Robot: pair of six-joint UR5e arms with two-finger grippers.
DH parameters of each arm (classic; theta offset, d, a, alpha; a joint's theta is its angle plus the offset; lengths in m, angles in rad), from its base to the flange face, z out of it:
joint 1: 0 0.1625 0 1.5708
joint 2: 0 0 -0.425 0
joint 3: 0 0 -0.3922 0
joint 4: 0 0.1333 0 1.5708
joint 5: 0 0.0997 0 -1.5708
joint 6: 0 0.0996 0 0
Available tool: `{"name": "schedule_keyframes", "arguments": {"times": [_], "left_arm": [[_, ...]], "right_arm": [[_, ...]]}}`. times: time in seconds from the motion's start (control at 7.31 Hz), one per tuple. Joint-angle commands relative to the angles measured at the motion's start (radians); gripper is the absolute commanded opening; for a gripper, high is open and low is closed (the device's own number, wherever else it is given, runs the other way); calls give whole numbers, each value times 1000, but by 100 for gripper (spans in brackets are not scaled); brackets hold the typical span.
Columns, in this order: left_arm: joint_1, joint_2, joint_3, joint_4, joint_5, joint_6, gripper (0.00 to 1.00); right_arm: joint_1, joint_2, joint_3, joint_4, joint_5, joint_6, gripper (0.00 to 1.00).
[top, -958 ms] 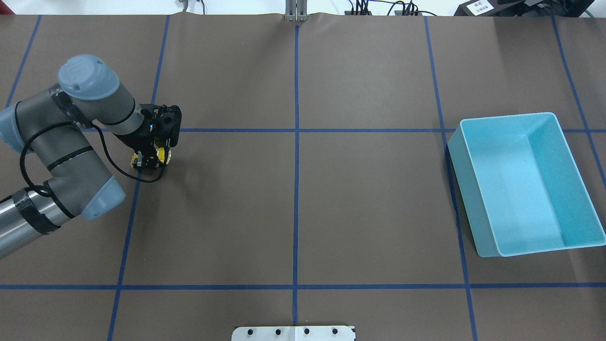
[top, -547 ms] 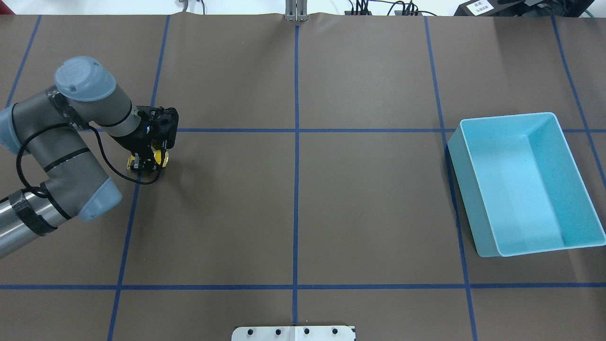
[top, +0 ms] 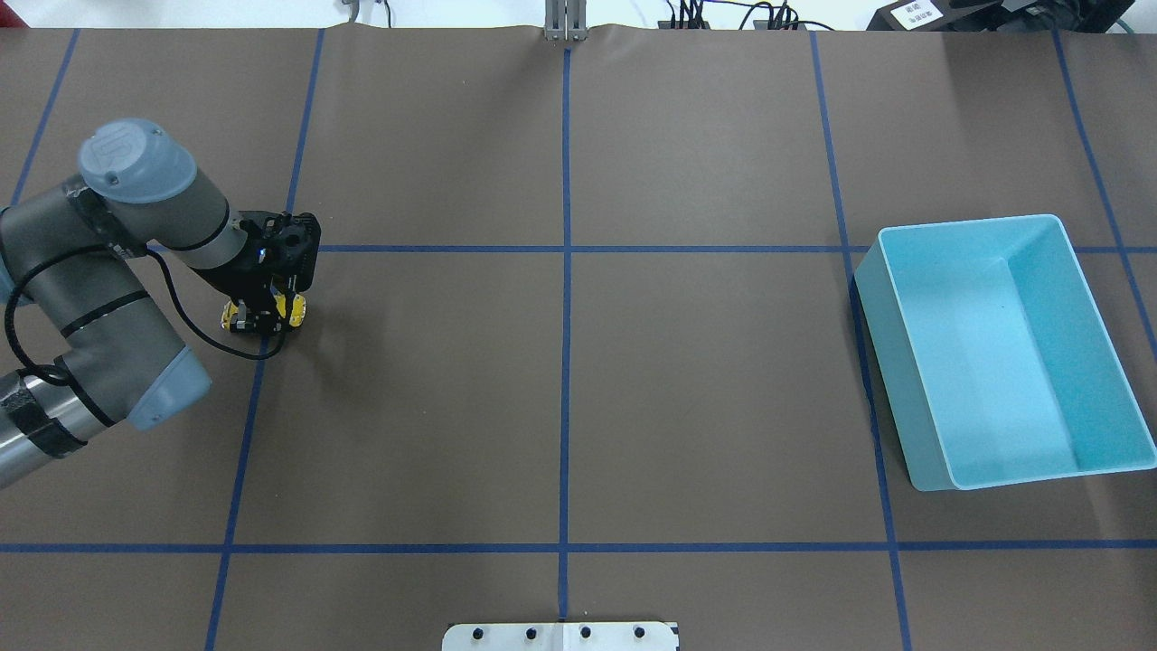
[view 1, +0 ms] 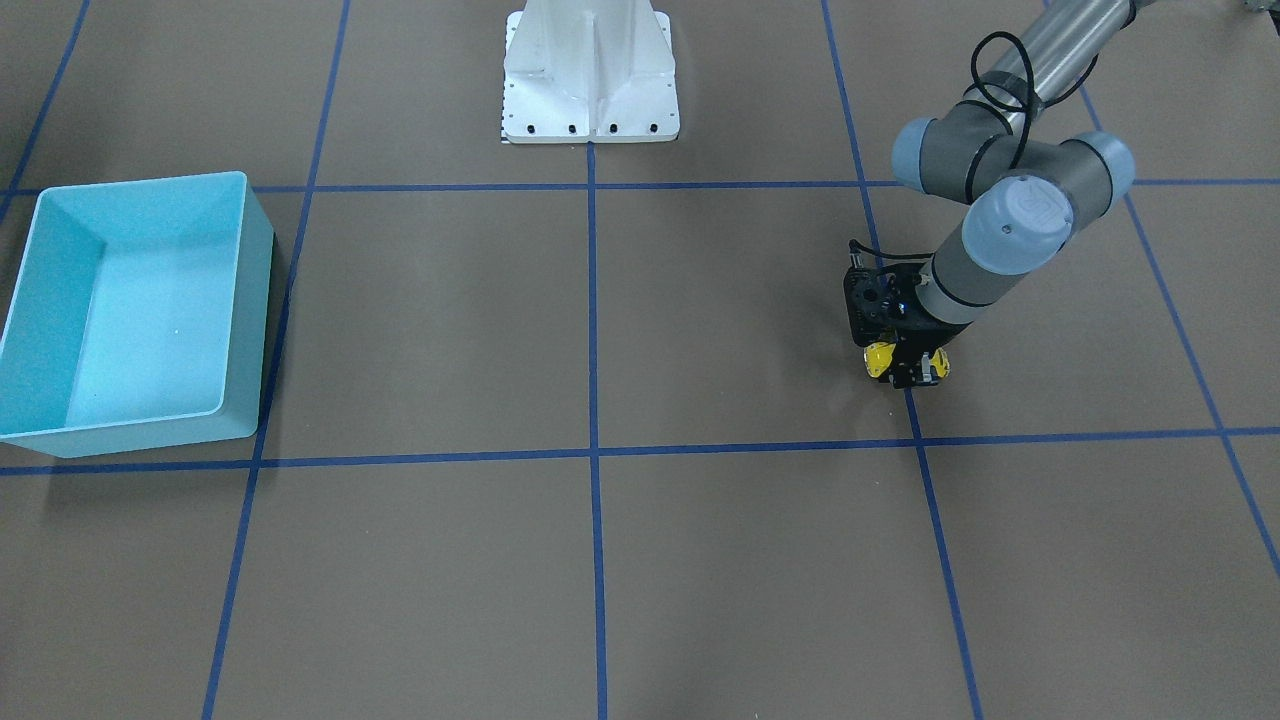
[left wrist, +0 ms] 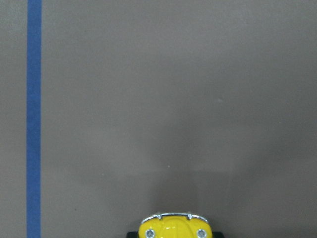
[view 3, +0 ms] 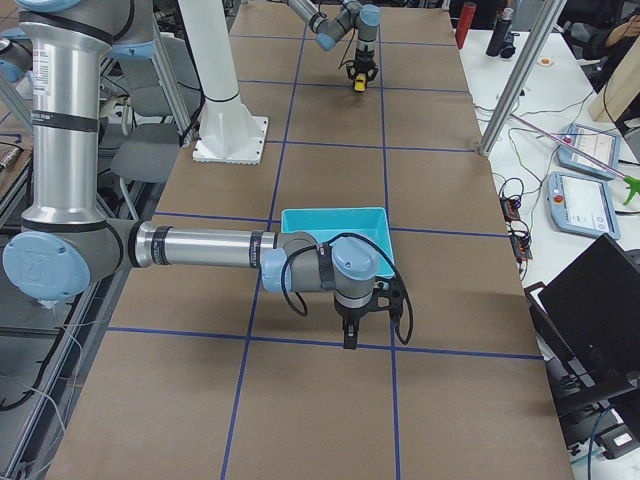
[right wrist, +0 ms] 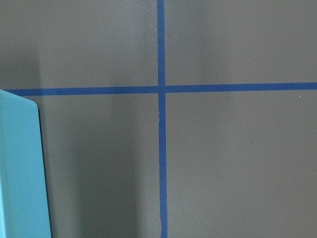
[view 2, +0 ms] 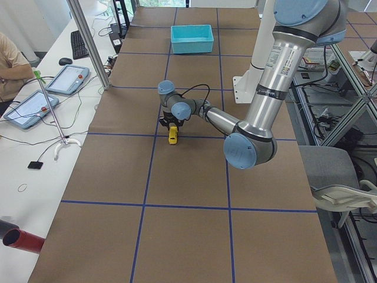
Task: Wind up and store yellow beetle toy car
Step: 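Drag the car farther backward toward the table edge with the left gripper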
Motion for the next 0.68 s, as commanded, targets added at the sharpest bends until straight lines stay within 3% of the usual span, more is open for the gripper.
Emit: {"name": "schedule_keyframes", "arguments": {"times": [0.0,0.55], "left_arm": [[-7,32,-2,-33,-10,0,0],[-30,87,-15,-77,-24,49,0]], "right_arm": [[0,0,0,0,0,0,100],[0,-1,0,0,0,0,100]]}}
